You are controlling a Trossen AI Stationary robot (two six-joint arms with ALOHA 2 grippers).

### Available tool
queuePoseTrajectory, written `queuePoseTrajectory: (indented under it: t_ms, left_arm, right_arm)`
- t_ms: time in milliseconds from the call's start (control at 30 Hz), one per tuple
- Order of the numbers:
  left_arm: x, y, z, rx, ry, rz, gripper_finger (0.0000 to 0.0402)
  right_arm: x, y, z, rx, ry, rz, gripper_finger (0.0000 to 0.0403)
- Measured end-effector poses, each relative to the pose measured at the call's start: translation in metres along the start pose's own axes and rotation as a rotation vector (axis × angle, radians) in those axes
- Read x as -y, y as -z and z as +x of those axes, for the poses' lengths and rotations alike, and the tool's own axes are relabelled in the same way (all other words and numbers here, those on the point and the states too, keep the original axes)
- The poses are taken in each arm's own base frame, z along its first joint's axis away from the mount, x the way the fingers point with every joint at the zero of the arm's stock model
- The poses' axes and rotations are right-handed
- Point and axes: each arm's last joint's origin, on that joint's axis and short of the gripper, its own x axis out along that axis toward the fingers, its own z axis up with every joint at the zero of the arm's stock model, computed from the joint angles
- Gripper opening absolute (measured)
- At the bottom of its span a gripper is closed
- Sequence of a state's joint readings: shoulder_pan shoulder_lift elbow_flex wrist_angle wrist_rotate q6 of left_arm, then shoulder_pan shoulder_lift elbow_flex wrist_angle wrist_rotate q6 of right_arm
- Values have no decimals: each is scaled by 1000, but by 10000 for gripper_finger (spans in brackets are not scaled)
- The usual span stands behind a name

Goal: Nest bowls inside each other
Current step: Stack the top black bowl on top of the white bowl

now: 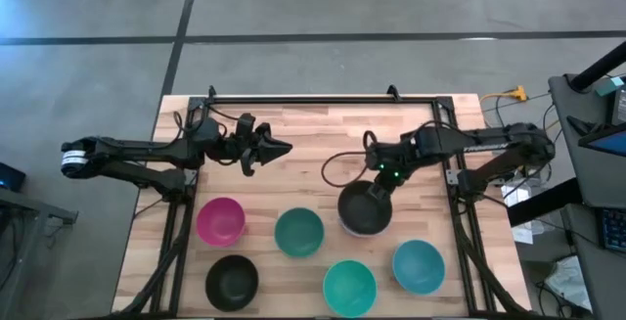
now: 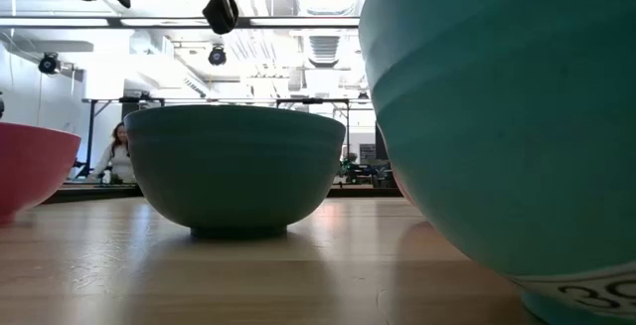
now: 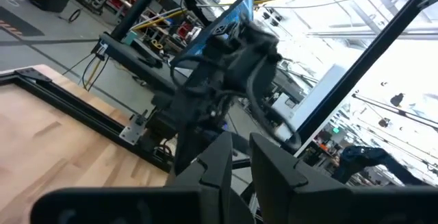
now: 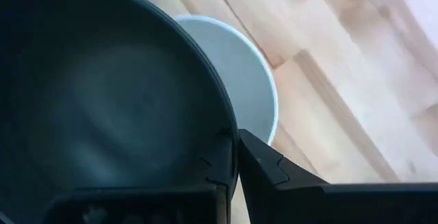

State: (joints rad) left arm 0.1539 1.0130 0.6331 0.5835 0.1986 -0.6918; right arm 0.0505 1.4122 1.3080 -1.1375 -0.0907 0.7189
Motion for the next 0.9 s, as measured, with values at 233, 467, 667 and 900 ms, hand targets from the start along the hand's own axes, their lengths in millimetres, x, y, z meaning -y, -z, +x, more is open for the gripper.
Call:
queuePoseTrajectory:
  t_ms: [233,467,667,900]
  left_arm:
    - [0,0,0,1,-1,0,38]
    - [-1,1,0,-2,-3,-2,38]
    - [-1,0,1,-1,-4,-2,38]
    - [-1,1,1,-2,-5,-4,38]
  right_arm:
    - [10,9,14,-13,-3,46,13]
    - [10,7,28,-47,17,59,13]
    - [9,4,39,-73,41,57,13]
    - [13,7,49,-98,64,58,13]
